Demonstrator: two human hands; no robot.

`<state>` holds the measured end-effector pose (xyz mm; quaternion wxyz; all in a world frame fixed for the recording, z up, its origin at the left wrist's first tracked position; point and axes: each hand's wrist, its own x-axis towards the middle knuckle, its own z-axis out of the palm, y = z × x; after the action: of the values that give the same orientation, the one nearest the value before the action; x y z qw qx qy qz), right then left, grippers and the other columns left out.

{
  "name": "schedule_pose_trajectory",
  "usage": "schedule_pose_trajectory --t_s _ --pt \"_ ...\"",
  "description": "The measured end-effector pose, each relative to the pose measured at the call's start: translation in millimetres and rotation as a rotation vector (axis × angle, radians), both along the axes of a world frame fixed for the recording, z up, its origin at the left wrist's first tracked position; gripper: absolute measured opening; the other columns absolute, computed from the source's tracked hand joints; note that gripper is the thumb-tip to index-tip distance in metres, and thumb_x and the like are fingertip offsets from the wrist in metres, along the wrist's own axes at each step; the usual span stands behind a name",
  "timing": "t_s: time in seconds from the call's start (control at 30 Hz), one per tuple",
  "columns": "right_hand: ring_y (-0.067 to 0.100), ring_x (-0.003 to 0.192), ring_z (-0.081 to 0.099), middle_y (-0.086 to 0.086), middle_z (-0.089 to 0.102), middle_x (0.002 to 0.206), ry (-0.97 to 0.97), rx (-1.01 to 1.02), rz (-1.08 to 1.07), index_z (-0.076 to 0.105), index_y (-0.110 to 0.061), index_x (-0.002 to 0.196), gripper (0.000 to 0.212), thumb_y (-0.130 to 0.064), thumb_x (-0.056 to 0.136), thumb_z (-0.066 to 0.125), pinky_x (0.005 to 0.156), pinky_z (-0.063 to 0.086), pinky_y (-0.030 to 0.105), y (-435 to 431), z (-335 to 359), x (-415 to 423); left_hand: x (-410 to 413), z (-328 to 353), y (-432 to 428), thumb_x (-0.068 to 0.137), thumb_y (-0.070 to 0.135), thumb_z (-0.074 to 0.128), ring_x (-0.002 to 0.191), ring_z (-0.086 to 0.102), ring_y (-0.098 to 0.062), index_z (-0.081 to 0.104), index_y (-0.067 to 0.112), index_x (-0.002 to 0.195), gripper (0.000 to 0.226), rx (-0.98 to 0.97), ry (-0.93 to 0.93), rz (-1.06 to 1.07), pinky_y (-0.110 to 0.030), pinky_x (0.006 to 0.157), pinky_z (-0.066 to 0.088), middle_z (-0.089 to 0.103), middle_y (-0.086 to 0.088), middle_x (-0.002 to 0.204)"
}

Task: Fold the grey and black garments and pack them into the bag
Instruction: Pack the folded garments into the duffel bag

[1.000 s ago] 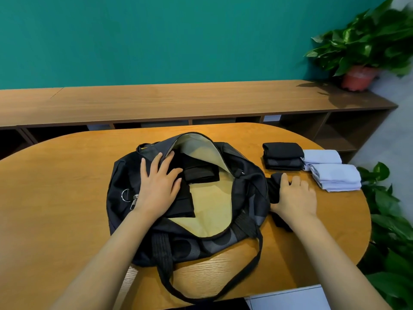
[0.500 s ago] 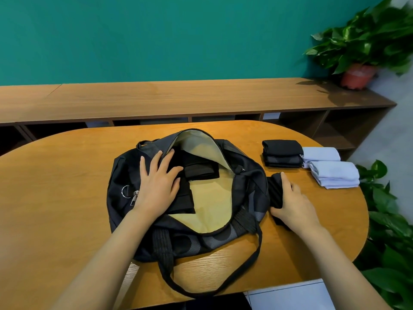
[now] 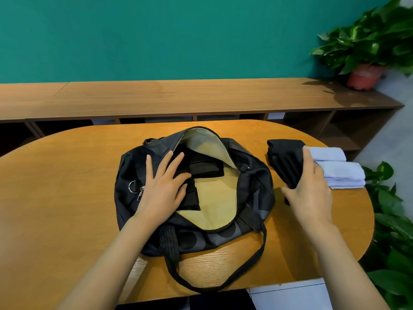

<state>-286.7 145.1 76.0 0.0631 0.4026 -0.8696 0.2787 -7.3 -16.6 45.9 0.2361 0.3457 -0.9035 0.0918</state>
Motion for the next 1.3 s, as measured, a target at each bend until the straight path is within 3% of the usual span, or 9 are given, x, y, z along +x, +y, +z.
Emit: schedule_pose_trajectory --t_s 0.13,0.27,0.47,0.57,0.7,0.83,1.0,1.17,1.3 --pt "0.023 0.124 0.050 0.003 0.045 0.143 -0.294 -0.222 0.190 0.011 -0.033 0.154 0.106 -0.014 0.077 0.079 0.096 0.045 0.036 -10 39 51 6 -2 13 0.088 0.029 0.064 0.141 0.036 -0.024 0.076 0.025 0.095 0.015 -0.015 -0.045 -0.088 -0.060 0.118 0.000 0.058 0.000 0.135" --pt "0.020 0.123 0.051 -0.002 0.048 0.141 -0.450 -0.110 0.398 0.010 -0.037 0.153 0.102 -0.020 0.078 0.077 0.095 0.049 0.034 -41 35 106 12 -9 17 0.081 0.030 0.074 0.118 0.061 -0.018 0.077 0.026 0.093 0.013 0.008 -0.105 -0.122 -0.058 0.116 0.005 0.070 0.006 0.110" --pt "0.029 0.109 0.058 0.010 0.046 0.136 -0.162 0.136 0.327 0.003 -0.032 0.152 0.096 -0.038 0.085 0.071 0.080 0.051 0.038 -89 -7 130 19 -11 22 0.080 0.033 0.076 0.124 0.056 -0.018 0.074 0.027 0.108 0.028 0.076 -0.166 -0.106 -0.057 0.115 0.004 0.067 0.004 0.123" --pt "0.034 0.113 0.055 0.016 0.038 0.142 0.031 0.310 0.228 -0.003 -0.026 0.154 0.094 -0.042 0.091 0.064 0.085 0.049 0.042 -98 -22 137 21 -13 24 0.082 0.033 0.074 0.128 0.053 -0.017 0.072 0.027 0.112 0.031 0.094 -0.176 -0.096 -0.056 0.115 0.003 0.065 0.004 0.127" --pt "0.039 0.129 0.042 0.022 0.016 0.156 0.032 0.484 0.216 -0.011 -0.026 0.154 0.101 -0.034 0.090 0.067 0.100 0.039 0.046 -97 -34 152 22 -14 23 0.085 0.033 0.070 0.131 0.050 -0.016 0.070 0.028 0.116 0.032 0.106 -0.172 -0.088 -0.056 0.116 0.002 0.063 0.004 0.129" --pt "0.040 0.142 0.025 0.019 0.000 0.161 -0.203 0.528 0.332 -0.014 -0.030 0.153 0.100 -0.038 0.090 0.063 0.110 0.029 0.050 -94 -31 140 22 -16 22 0.088 0.032 0.067 0.133 0.048 -0.016 0.070 0.027 0.117 0.030 0.128 -0.151 -0.092 -0.054 0.117 -0.002 0.062 0.004 0.131" --pt "0.024 0.148 0.015 0.007 0.003 0.163 -0.657 0.274 0.464 0.013 -0.039 0.154 0.056 -0.032 0.102 0.032 0.105 0.027 0.038 -92 -19 111 22 -17 23 0.089 0.030 0.065 0.133 0.047 -0.016 0.070 0.026 0.117 0.028 0.135 -0.133 -0.087 -0.054 0.118 -0.002 0.062 0.004 0.131" --pt "0.033 0.124 0.049 0.015 0.014 0.160 -0.365 0.307 0.414 0.007 -0.038 0.154 0.053 -0.035 0.105 0.025 0.101 0.040 0.042 -79 -34 131 23 -15 24 0.090 0.030 0.064 0.134 0.046 -0.016 0.069 0.026 0.118 0.028 0.151 -0.137 -0.080 -0.057 0.118 0.001 0.061 0.005 0.132" --pt "0.036 0.125 0.044 0.016 0.018 0.157 -0.162 0.384 0.286 -0.004 -0.030 0.155 0.060 -0.038 0.104 0.026 0.102 0.040 0.043 -76 -42 152 22 -15 25 0.090 0.030 0.065 0.134 0.045 -0.015 0.069 0.027 0.118 0.029 0.163 -0.150 -0.080 -0.053 0.117 -0.007 0.061 0.005 0.132"
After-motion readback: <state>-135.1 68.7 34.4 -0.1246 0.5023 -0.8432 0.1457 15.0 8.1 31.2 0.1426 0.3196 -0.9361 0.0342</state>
